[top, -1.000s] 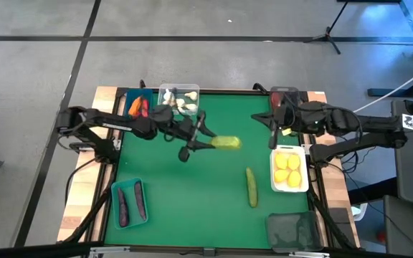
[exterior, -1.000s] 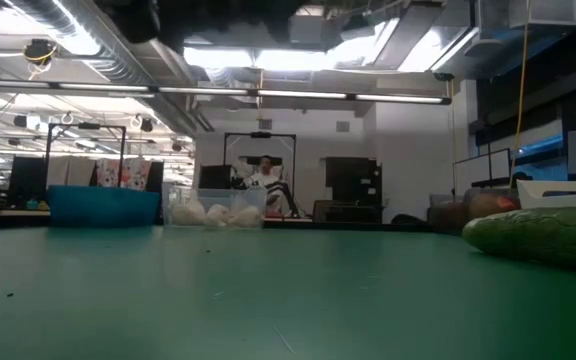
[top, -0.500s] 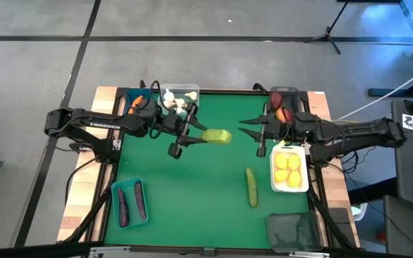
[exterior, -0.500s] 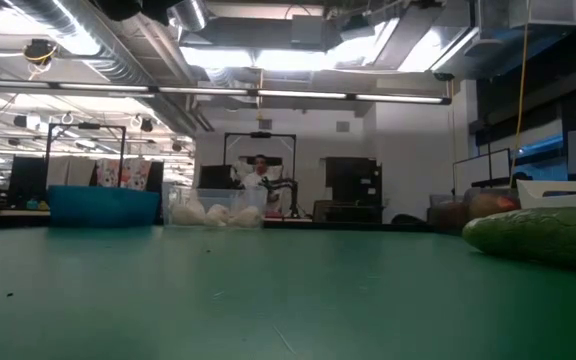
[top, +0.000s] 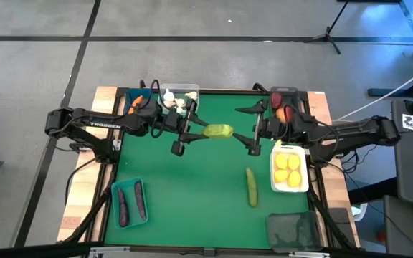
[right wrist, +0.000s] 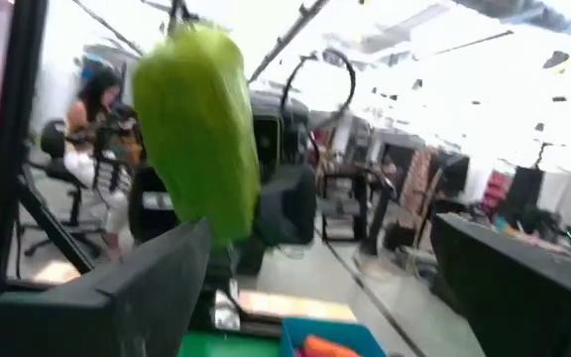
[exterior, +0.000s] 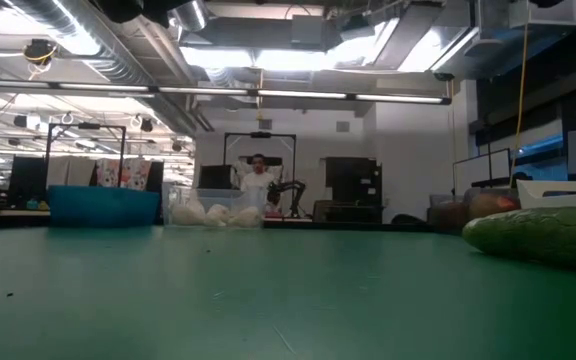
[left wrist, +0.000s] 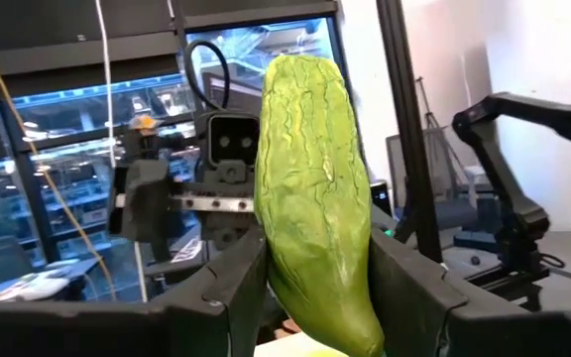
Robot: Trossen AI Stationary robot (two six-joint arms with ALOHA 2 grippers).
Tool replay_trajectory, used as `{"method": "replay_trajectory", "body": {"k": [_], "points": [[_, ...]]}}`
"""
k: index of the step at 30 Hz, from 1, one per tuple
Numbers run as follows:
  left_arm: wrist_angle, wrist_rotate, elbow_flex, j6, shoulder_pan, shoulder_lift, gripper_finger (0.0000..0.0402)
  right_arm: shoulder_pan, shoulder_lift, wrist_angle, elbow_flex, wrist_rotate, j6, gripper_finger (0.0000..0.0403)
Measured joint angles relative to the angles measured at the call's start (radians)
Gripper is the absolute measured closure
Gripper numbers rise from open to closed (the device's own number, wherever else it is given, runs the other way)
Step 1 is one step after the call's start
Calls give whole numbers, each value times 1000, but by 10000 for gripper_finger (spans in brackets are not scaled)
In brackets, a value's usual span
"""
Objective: Sort produce into baskets
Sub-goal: Put the green cucumber into the bottom black bin
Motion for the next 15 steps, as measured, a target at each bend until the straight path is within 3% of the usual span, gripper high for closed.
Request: {"method": "replay_trajectory", "body": {"k": [7, 15], "points": [[-1, -32, 0, 18, 10, 0, 249, 1, 44, 23, 57, -70, 40, 40], [-2, -34, 0, 5, 43, 15, 249, 1, 144, -171, 219, -126, 51, 44]]}}
